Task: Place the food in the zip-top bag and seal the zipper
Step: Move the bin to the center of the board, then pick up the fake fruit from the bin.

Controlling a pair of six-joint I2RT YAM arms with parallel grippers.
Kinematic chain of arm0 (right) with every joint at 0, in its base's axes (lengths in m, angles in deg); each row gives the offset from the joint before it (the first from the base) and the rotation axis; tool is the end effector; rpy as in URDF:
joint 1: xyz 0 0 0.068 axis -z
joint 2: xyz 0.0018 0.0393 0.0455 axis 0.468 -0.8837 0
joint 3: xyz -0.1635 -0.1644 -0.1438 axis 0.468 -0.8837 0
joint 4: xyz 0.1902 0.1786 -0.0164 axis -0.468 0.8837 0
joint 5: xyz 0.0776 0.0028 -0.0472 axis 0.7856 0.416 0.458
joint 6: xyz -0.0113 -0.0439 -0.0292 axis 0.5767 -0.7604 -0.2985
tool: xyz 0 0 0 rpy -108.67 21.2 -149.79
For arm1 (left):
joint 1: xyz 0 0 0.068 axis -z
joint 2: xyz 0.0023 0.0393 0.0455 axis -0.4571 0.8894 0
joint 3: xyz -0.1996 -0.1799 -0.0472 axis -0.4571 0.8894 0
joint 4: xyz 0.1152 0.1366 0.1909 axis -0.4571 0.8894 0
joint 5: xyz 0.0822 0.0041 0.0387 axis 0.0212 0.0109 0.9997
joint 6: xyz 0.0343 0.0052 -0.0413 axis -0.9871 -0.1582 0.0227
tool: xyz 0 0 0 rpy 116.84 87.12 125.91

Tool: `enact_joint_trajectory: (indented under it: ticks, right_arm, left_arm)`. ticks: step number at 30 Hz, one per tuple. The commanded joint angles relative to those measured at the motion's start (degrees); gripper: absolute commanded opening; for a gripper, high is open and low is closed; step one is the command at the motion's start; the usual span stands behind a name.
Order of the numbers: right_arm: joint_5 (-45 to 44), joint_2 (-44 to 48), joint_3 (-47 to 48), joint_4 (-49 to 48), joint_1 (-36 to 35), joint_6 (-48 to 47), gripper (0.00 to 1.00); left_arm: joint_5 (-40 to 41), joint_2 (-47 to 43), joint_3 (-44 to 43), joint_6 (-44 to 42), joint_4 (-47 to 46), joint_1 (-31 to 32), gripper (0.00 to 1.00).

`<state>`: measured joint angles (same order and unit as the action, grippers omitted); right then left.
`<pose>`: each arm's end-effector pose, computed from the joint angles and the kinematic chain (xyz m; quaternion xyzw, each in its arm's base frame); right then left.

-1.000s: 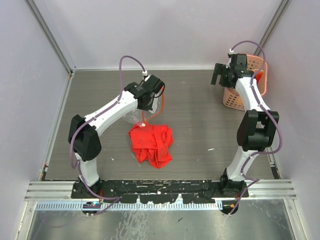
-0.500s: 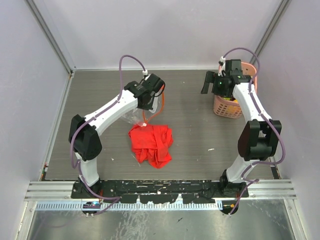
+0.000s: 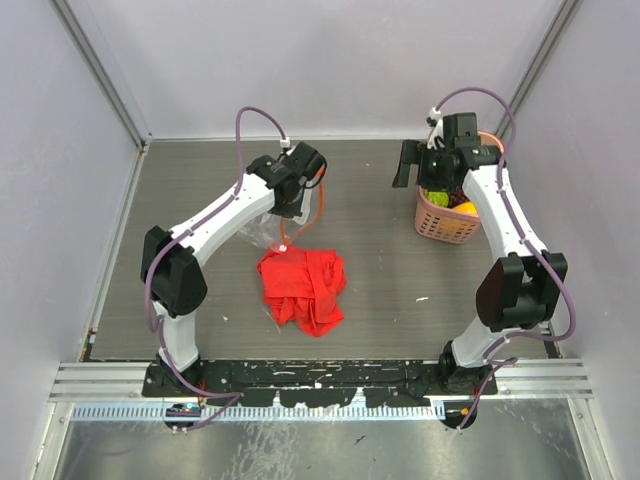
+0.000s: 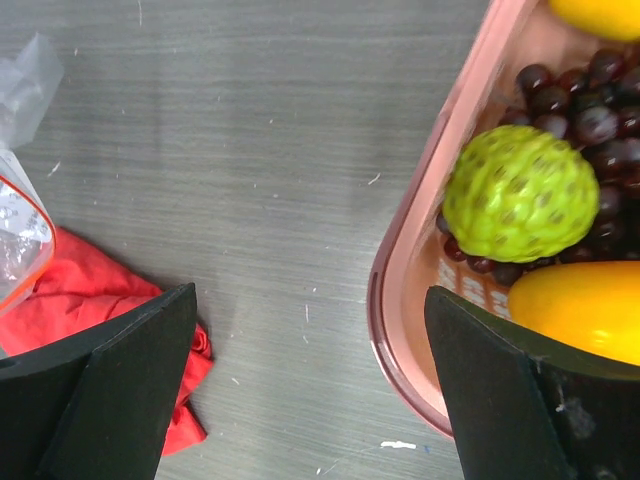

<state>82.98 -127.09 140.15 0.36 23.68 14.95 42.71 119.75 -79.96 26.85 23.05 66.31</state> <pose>0.3559 0.0342 0.3344 -0.0023 0.9349 0.1402 0.3261 0.3222 -0.2427 0.3078 0.0792 0.9503 0.0633 0.2945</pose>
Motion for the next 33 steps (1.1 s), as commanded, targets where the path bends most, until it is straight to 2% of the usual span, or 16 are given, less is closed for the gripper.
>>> enact_joint_trajectory:
  ticks: [1,10,18,20,24,33]
  right_arm:
    - [-2.20,3.65,4.74,-0.33,1.55,-1.13,1.00]
    - [-5.06,3.97,5.88,-1.40,10.90,0.80,0.95]
    - [-19.82,0.81,5.19,1.30,12.14,7.75,0.94]
    - [-21.08,0.30,4.66,1.41,12.18,9.51,0.94]
    - [-19.23,-1.30,3.12,-0.77,12.21,9.70,0.93]
    - [-7.84,-6.96,2.47,-3.06,12.14,3.71,0.93]
  left_arm:
    - [-0.95,0.68,-3.04,1.66,2.13,-0.92,0.00]
    - [-2.80,2.14,-5.25,1.98,3.96,-1.47,0.00]
    - [-3.37,3.29,-7.41,0.78,5.64,-1.69,0.00]
    - [-3.17,3.36,-7.31,0.61,5.49,-1.75,0.00]
    - [-3.06,3.32,-6.74,0.74,5.35,-1.83,0.00]
    - [-2.15,2.69,-6.08,0.28,4.98,-1.85,0.00]
